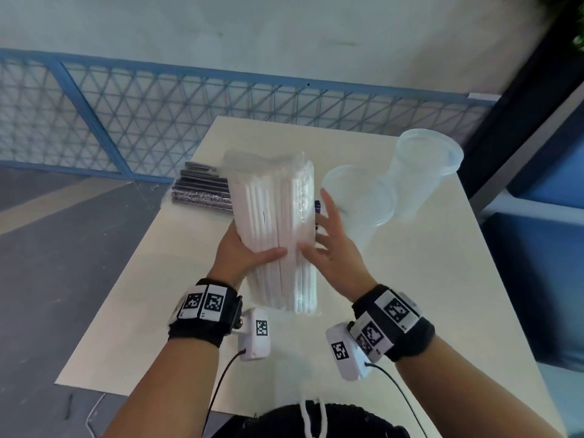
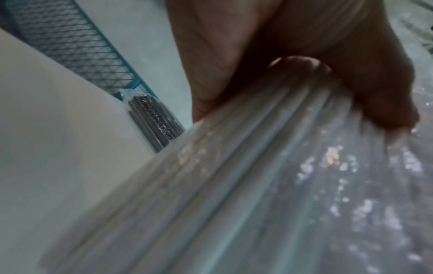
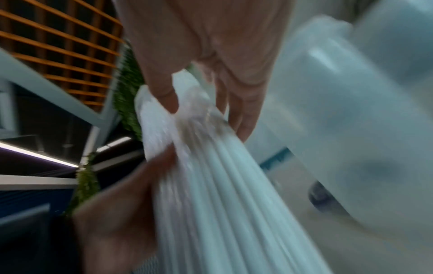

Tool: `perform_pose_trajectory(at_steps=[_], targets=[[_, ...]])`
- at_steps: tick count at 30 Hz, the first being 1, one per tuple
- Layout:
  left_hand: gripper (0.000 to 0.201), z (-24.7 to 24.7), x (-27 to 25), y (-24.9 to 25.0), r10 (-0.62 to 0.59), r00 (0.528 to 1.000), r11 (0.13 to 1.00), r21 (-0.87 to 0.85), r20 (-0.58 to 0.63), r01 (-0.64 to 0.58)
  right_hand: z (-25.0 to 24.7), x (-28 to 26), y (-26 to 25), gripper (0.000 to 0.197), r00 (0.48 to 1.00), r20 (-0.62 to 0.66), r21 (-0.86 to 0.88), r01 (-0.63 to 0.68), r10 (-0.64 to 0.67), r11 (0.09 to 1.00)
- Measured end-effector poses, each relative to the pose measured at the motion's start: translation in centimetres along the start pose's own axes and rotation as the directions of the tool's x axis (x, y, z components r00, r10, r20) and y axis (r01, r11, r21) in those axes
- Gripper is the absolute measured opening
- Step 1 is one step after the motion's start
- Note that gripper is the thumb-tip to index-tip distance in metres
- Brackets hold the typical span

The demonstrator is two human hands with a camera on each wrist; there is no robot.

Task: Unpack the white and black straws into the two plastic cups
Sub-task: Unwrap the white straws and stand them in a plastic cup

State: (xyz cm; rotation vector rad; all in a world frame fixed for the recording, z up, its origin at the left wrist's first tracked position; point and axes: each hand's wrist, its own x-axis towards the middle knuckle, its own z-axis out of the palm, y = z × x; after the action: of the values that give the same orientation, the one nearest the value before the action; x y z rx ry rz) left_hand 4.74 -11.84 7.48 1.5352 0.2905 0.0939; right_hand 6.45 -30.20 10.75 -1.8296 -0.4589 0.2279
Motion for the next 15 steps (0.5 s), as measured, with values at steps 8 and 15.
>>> perform_pose_trajectory(at_steps=[8, 15], targets=[[0.1, 0.8, -0.4, 0.2, 0.014, 1.0, 0.989, 0.15, 0.014, -0.016, -2.4, 4.0, -4.5, 0.033, 0.815, -0.068, -0.508, 0.468, -0.575, 0.723], [0.098, 0.5, -0.3, -0.1, 0.064, 0.997, 0.976, 0.204, 0.046, -0.072, -2.6, 5.2, -3.5, 0.012, 0.63, 0.218, -0.688, 0.641, -0.745, 0.341]])
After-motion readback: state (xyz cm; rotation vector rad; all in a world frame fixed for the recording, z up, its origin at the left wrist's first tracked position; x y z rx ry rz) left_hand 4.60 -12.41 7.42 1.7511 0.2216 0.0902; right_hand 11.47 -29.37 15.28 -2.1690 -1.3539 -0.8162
